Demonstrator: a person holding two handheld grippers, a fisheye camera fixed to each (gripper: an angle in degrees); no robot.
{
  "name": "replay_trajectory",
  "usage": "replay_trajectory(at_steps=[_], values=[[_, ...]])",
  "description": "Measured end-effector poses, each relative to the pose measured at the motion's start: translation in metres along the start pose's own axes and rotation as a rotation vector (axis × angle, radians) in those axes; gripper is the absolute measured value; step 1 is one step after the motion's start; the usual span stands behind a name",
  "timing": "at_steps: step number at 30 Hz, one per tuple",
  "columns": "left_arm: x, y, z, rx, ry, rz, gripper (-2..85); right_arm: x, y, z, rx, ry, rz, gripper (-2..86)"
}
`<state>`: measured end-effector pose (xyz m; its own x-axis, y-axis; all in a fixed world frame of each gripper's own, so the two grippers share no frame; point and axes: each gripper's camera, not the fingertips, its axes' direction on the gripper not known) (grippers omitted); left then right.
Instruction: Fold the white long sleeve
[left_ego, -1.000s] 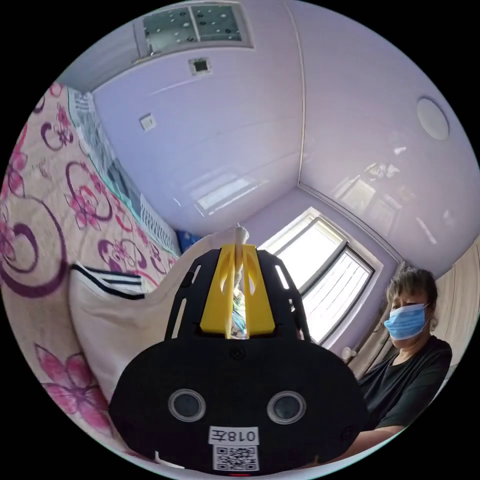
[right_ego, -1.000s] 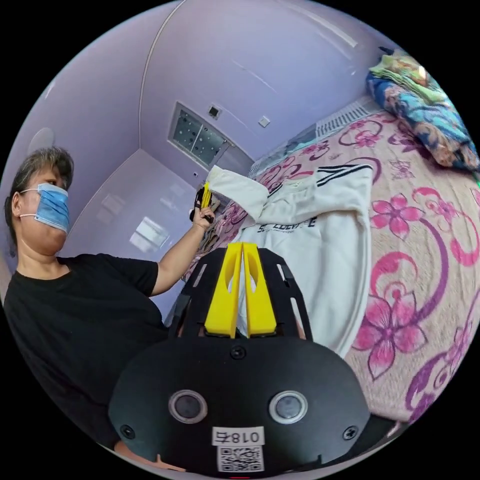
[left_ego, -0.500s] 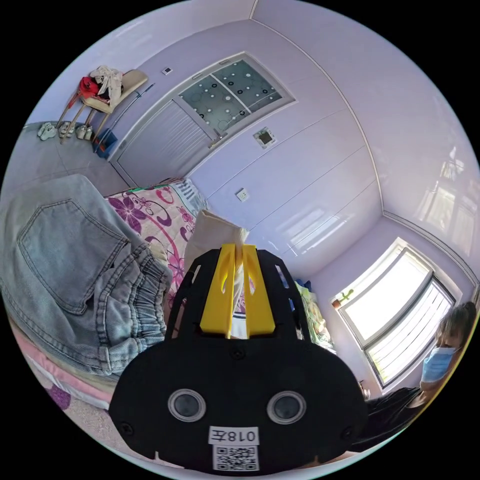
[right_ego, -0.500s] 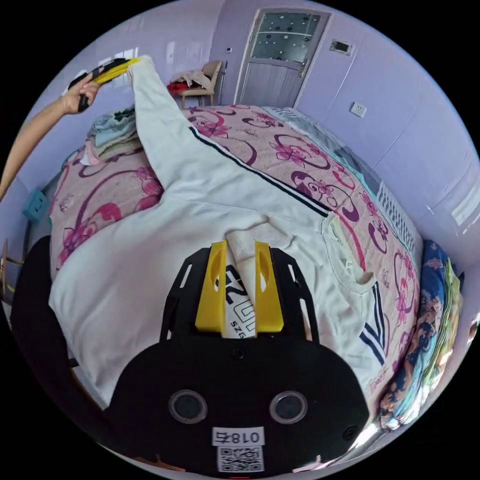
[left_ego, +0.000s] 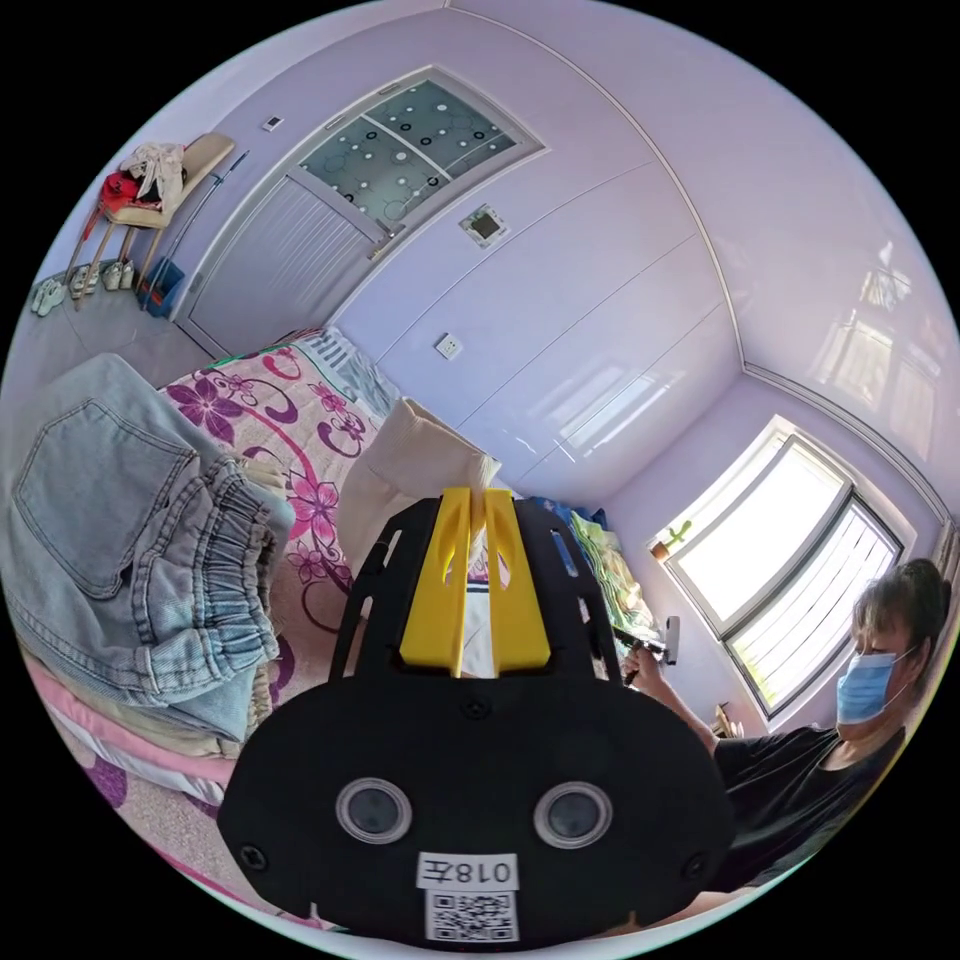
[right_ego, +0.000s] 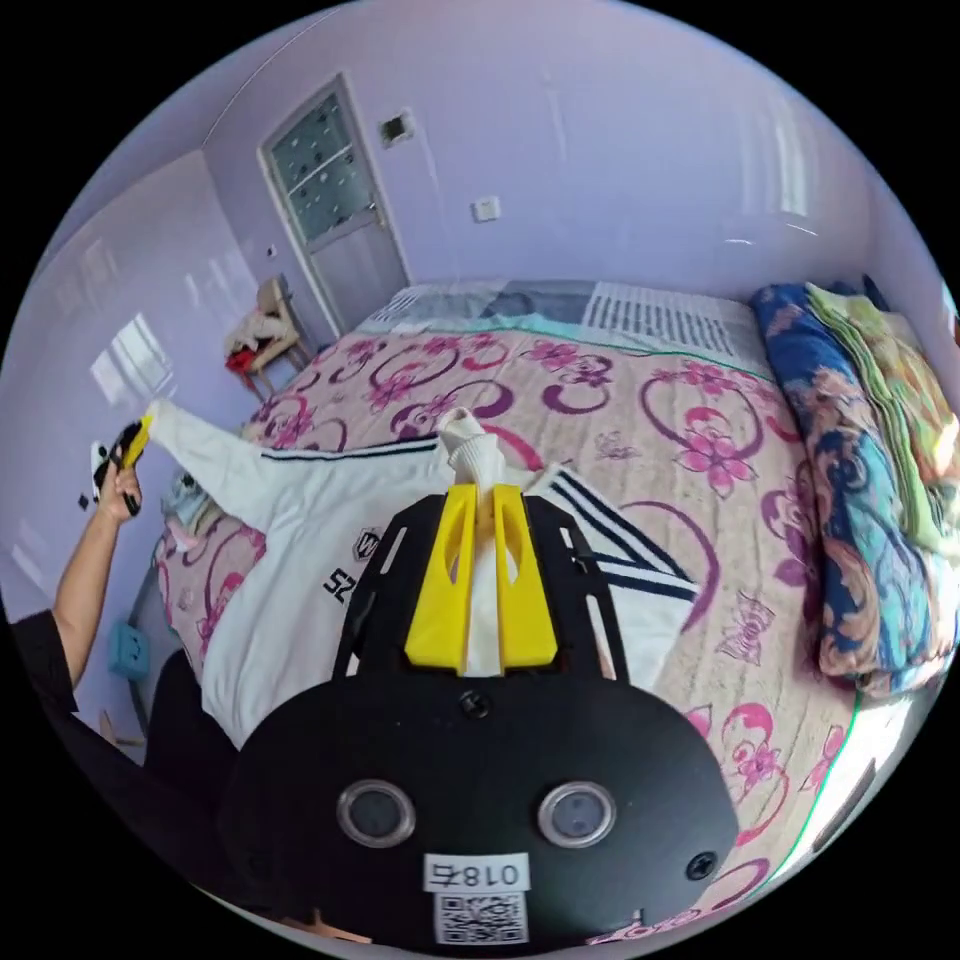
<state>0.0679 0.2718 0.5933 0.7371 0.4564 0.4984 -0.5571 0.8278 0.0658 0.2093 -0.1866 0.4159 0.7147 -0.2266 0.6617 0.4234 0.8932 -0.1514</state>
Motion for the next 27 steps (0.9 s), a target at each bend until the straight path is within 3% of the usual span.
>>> replay_trajectory(at_steps=[6, 12, 17, 27], values=[[0.018, 0.03, 0.034, -0.009, -0.007, 0.016, -0.9, 0.198, 0.085, -0.181, 0.309, 0.098, 0.374, 2.3], [0.023, 0.07, 0.063, 0.03, -0.095, -0.053, -0.9, 0.326, 0.203, -0.231, 0.423, 0.135, 0.68, 2.3], [0.022, 0.099, 0.078, 0.07, -0.138, -0.12, -0.9, 0.368, 0.246, -0.213, 0.391, 0.137, 0.834, 2.4], [0.017, 0.132, 0.094, 0.034, -0.198, -0.091, -0.9, 0.394, 0.263, -0.244, 0.457, 0.136, 0.915, 2.3]])
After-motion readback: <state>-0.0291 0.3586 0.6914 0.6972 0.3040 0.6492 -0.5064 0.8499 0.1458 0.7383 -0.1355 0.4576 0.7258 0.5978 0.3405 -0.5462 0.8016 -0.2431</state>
